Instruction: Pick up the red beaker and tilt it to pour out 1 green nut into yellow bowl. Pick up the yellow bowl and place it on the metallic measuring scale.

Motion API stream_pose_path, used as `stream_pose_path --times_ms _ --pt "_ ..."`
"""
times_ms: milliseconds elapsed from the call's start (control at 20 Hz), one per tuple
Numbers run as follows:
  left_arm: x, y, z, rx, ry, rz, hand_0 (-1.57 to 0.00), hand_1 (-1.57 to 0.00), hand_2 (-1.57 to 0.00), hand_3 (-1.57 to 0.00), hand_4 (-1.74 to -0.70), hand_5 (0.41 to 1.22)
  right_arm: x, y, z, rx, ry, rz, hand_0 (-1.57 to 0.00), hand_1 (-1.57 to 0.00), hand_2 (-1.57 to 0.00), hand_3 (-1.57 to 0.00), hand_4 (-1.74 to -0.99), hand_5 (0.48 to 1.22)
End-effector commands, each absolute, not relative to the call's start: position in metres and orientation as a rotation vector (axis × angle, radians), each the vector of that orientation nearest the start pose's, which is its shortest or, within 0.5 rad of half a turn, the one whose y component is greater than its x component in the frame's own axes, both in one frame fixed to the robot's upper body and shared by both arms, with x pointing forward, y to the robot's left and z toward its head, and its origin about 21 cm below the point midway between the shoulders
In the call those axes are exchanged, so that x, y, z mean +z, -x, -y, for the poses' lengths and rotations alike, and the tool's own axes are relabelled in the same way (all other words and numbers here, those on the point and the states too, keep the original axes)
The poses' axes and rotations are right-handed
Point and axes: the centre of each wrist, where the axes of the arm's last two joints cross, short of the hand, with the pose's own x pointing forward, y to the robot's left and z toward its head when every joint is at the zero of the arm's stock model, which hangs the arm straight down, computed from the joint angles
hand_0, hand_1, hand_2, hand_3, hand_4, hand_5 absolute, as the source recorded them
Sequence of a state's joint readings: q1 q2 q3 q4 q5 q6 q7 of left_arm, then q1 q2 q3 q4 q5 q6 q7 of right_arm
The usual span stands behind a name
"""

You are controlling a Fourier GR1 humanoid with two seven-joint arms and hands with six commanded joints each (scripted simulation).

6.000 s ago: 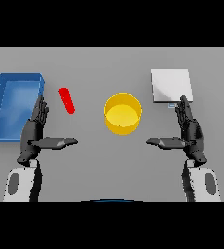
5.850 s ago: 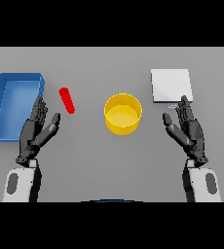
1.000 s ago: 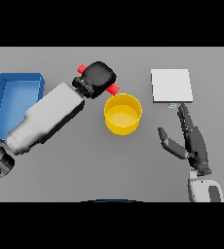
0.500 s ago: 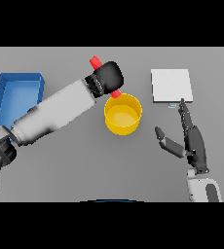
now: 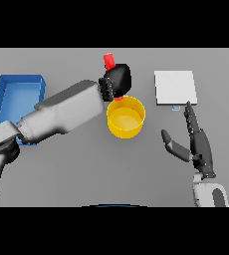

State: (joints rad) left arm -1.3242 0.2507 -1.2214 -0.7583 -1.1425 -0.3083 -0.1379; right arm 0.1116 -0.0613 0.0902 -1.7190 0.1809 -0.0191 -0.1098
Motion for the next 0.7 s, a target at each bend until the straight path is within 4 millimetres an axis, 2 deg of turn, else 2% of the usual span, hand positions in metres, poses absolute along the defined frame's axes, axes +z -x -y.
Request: stream_pose_path --times_ms 0,100,200,350,500,650 --pt "0.127 -0.402 -0.022 2.616 1.267 -0.830 -1.57 -1.57 -1.57 -1.57 -1.73 1.221 0.012 -0.221 0.227 0.218 0.151 1.728 0.00 0.00 0.00 0.00 -1.133 0.579" --pt "0.135 -0.402 -0.015 2.547 1.269 -0.778 -1.57 -1.57 -1.57 -1.57 -1.73 1.221 0.015 -0.220 0.227 0.221 0.156 1.742 0.00 0.00 0.00 0.00 -1.128 0.575" --pt "0.152 -0.404 -0.008 2.493 1.277 -0.738 -1.57 -1.57 -1.57 -1.57 -1.73 1.221 0.016 -0.221 0.226 0.217 0.166 1.728 0.00 0.00 0.00 0.00 -1.138 0.572" --pt "0.211 -0.418 -0.003 2.400 1.395 -0.699 -1.57 -1.57 -1.57 -1.57 -1.73 1.221 0.015 -0.224 0.225 0.219 0.172 1.724 0.00 0.00 0.00 0.00 -1.135 0.563" --pt "0.260 -0.436 -0.019 2.387 1.555 -0.820 -1.57 -1.57 -1.57 -1.57 -1.72 1.221 0.015 -0.225 0.222 0.223 0.156 1.742 0.00 0.00 0.00 0.00 -1.131 0.553" --pt "0.314 -0.452 -0.051 2.431 1.808 -1.026 -1.57 -1.57 -1.57 -1.57 -1.73 1.221 0.014 -0.224 0.223 0.223 0.123 1.747 0.00 0.00 0.00 0.00 -1.105 0.559"
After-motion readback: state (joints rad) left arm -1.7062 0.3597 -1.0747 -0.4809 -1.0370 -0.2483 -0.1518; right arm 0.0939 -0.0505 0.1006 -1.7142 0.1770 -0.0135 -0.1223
